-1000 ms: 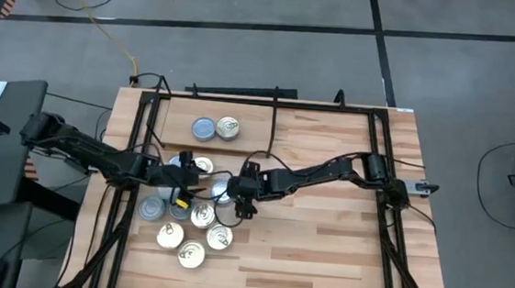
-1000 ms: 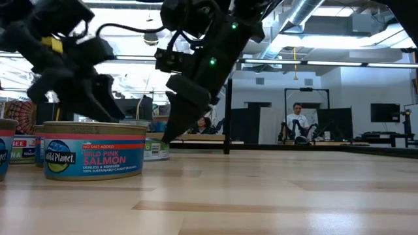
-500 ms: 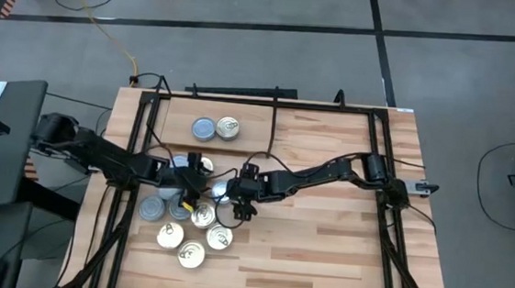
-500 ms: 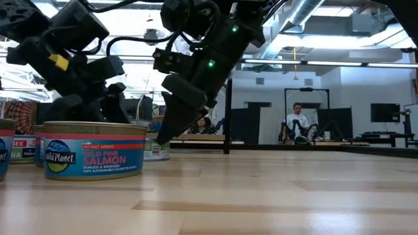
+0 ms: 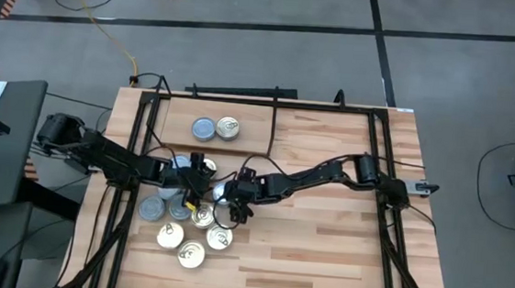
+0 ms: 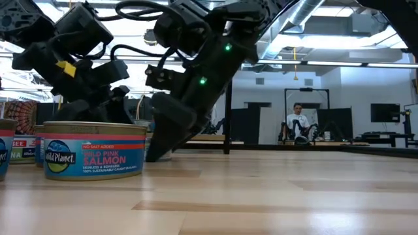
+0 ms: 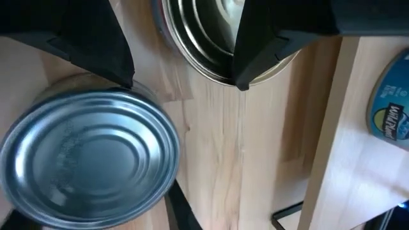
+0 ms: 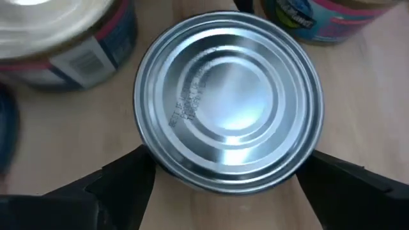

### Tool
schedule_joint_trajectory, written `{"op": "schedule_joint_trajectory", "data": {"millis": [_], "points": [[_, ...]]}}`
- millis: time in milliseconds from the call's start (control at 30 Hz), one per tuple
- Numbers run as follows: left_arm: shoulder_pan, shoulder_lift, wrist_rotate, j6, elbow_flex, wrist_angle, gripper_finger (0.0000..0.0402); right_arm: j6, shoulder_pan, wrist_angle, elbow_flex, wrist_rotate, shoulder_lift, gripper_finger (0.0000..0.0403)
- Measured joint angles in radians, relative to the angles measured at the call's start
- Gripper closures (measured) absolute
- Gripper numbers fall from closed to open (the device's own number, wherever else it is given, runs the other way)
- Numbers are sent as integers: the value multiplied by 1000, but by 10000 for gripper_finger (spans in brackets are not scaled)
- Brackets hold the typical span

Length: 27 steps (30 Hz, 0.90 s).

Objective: Stack canned seafood by type on shelf
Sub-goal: Stack the green tuna can on top of the green tuna can on the shelf

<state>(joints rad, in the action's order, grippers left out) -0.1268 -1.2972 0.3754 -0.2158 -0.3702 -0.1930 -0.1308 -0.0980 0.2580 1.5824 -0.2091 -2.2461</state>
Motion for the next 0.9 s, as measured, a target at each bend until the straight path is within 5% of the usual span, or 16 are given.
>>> {"op": "schedule_joint_trajectory", "data": {"millis": [333,767,900], "points": [[0,0,-12,-53,3,-11,148,11,23,-19,28,17,-5,19],[0,0,-7,-45,3,-9,148,65,33,175,179,-5,-1,20],[0,-1,-14,-16,2,-18,148,73,35,80,229,-35,10,20]]}}
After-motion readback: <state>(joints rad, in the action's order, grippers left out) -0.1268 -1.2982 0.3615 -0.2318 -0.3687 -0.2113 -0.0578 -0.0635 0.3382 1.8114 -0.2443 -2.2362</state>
